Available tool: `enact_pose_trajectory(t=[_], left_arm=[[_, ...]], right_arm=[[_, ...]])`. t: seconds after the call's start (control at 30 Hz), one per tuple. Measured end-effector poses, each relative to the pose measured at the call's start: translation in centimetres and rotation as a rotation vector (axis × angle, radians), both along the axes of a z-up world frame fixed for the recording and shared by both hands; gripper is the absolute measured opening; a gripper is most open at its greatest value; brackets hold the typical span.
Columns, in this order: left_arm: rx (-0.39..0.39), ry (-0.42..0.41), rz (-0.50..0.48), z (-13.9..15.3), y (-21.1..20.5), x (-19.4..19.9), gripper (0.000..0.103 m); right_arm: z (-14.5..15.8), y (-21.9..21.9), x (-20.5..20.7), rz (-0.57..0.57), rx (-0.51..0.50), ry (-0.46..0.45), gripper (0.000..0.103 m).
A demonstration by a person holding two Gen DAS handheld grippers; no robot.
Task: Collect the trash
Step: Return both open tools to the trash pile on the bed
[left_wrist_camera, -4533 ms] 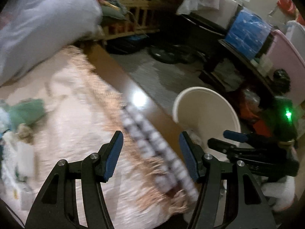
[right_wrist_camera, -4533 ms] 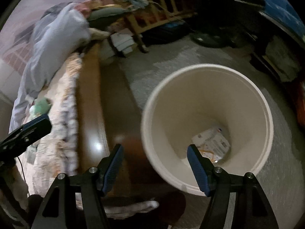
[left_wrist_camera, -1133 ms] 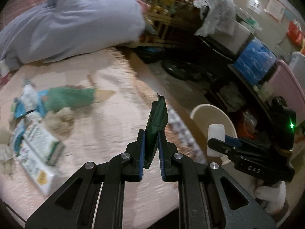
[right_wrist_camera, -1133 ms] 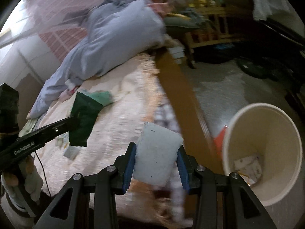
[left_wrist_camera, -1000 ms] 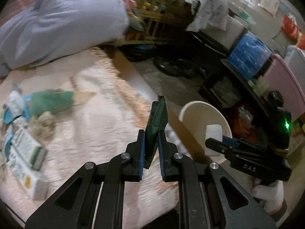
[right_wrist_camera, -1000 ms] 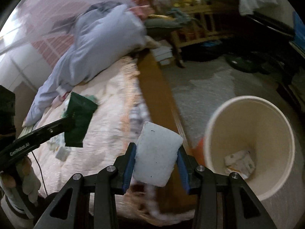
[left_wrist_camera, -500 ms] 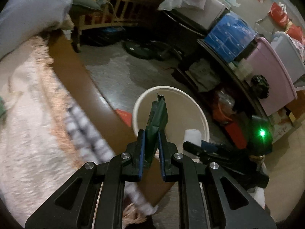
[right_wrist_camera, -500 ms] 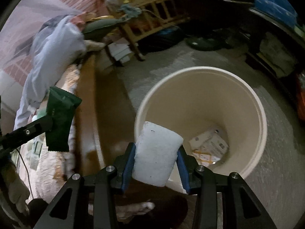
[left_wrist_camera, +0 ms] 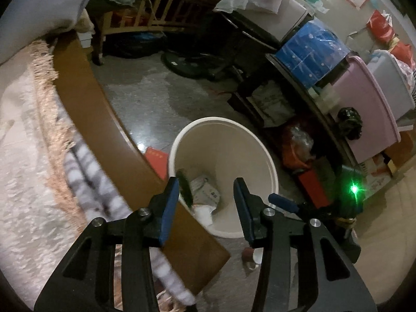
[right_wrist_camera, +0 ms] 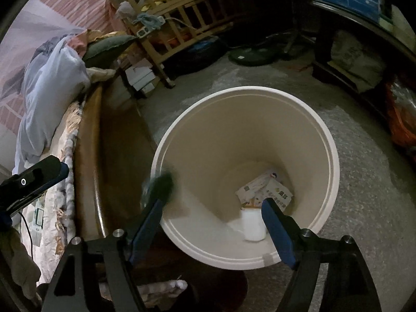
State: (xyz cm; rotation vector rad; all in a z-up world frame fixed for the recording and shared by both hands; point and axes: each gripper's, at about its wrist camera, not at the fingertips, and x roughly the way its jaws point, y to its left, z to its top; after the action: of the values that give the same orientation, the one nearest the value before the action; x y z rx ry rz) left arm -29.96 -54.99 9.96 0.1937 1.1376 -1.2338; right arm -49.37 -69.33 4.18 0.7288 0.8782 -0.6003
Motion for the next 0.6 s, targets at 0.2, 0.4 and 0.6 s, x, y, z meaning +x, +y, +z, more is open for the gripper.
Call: enact_pose_trajectory(t=[0.2,0.4,0.6], left_arm=[[0.003,-0.081,0.043,1.1,2.9,0.8,0.041],[0.013,-0.159,0.118,2.1,6.4,2.2,0.041],[0.028,-0.220,0.182,2.6,10.2,3.4,0.041]], right_arm=[[0.3,1.5,1.4,0.046,0.005,-0.002,0.076],[1.1,3.4,3.3,0.103,-0.012,-0.001,0.076],[2.4,6.0,5.4,0.160,-0.036,-0.008,0.076]])
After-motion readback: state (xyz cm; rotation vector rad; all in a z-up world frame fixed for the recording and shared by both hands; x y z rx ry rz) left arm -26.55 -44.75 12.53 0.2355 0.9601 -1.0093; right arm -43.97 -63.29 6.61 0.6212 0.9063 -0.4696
